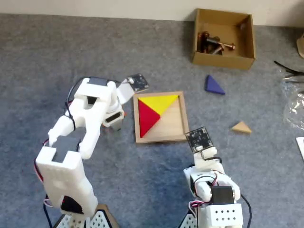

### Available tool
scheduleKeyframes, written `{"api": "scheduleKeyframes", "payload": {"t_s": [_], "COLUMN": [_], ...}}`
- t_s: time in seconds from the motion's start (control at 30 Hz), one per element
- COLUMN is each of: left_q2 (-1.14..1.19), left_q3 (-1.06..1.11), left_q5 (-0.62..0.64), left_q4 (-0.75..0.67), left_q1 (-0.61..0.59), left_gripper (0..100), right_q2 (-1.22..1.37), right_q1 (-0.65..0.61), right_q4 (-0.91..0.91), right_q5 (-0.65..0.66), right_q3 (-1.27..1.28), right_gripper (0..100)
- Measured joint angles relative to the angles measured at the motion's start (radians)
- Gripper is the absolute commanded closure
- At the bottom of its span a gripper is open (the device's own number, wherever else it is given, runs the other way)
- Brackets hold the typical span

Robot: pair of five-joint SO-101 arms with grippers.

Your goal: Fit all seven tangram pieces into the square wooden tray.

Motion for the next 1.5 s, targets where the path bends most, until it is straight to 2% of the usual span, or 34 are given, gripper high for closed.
{"api": "scheduleKeyframes", "payload": {"t_s": [0.1, 0.3, 0.43, 0.63, 0.83, 1.03, 1.3, 1.5], "left_q2": [0.051, 0.13, 0.172, 0.193, 0.195, 0.196, 0.219, 0.219], "left_q3": [-0.057, -0.195, -0.265, -0.296, -0.299, -0.324, -0.422, -0.445], "left_q5": [-0.008, -0.043, -0.046, -0.048, -0.048, -0.054, -0.049, -0.048], "left_q4": [0.017, 0.141, 0.198, 0.244, 0.244, 0.241, 0.405, 0.466], "left_q1": [0.0, -0.023, -0.051, -0.06, -0.06, -0.08, -0.1, -0.1], "left_gripper": [81, 82, 90, 91, 100, 99, 99, 99], "right_q2": [0.0, 0.0, 0.0, 0.0, 0.0, 0.0, 0.0, 0.0], "right_q1": [0.0, 0.0, 0.0, 0.0, 0.0, 0.0, 0.0, 0.0], "right_q4": [0.0, 0.0, 0.0, 0.0, 0.0, 0.0, 0.0, 0.0], "right_q5": [0.0, 0.0, 0.0, 0.0, 0.0, 0.0, 0.0, 0.0], "right_q3": [0.0, 0.0, 0.0, 0.0, 0.0, 0.0, 0.0, 0.0], "right_gripper": [99.3, 99.3, 99.3, 99.3, 99.3, 99.3, 99.3, 99.3]}}
